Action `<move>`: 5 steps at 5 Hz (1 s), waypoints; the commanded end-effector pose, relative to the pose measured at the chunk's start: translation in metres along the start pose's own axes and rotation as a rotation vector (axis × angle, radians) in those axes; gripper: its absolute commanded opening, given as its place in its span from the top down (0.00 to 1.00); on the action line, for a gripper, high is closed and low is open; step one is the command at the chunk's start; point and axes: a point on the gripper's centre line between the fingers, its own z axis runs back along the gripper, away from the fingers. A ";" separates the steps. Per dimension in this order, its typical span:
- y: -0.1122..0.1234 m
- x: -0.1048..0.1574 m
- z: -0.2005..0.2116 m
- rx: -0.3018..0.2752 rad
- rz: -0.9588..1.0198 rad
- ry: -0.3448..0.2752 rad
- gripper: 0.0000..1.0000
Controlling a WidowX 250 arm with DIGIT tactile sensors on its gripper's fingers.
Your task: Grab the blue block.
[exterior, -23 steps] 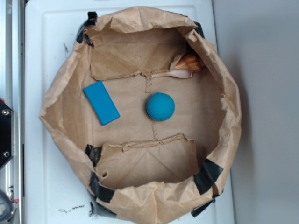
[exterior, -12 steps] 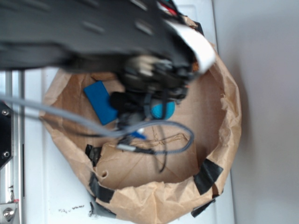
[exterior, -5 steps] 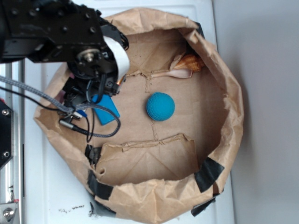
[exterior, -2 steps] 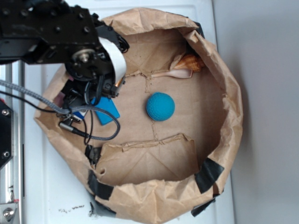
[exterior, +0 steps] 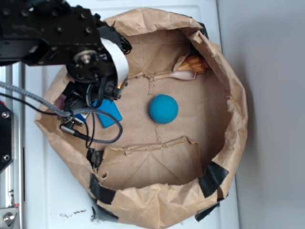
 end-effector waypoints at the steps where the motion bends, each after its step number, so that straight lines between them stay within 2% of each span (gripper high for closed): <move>1: -0.022 0.009 -0.021 0.100 -0.092 -0.029 0.00; 3: -0.025 0.013 -0.032 0.100 -0.102 -0.024 0.00; 4: -0.023 0.015 -0.038 0.106 -0.082 -0.007 0.77; 5: -0.019 0.016 -0.040 0.107 -0.055 -0.008 1.00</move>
